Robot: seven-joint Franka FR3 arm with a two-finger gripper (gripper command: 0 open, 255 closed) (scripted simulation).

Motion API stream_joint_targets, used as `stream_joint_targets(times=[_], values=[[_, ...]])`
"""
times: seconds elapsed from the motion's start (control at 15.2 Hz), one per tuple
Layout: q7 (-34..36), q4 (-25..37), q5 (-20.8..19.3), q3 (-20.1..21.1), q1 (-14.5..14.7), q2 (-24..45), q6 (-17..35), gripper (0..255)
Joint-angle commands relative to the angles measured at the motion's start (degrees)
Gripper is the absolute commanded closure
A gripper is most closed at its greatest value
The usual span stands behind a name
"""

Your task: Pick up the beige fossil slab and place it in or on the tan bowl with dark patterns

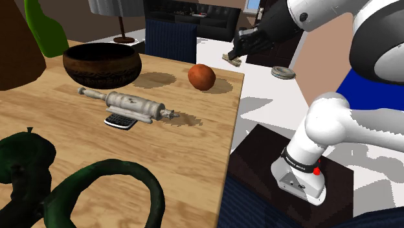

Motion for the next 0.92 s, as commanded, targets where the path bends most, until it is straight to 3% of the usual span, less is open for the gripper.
stream_joint_targets(times=[0.0, 0.66, 0.86], values=[[-0.4, 1.8, -0.5, -0.6, -0.7, 0.9, -0.7, 255], [-1.9, 9.8, -2.5, -3.5, -3.3, 4.5, -4.7, 255], [-0.8, 12.6, -1.7, -0.3, -6.5, 10.2, -0.9, 255]])
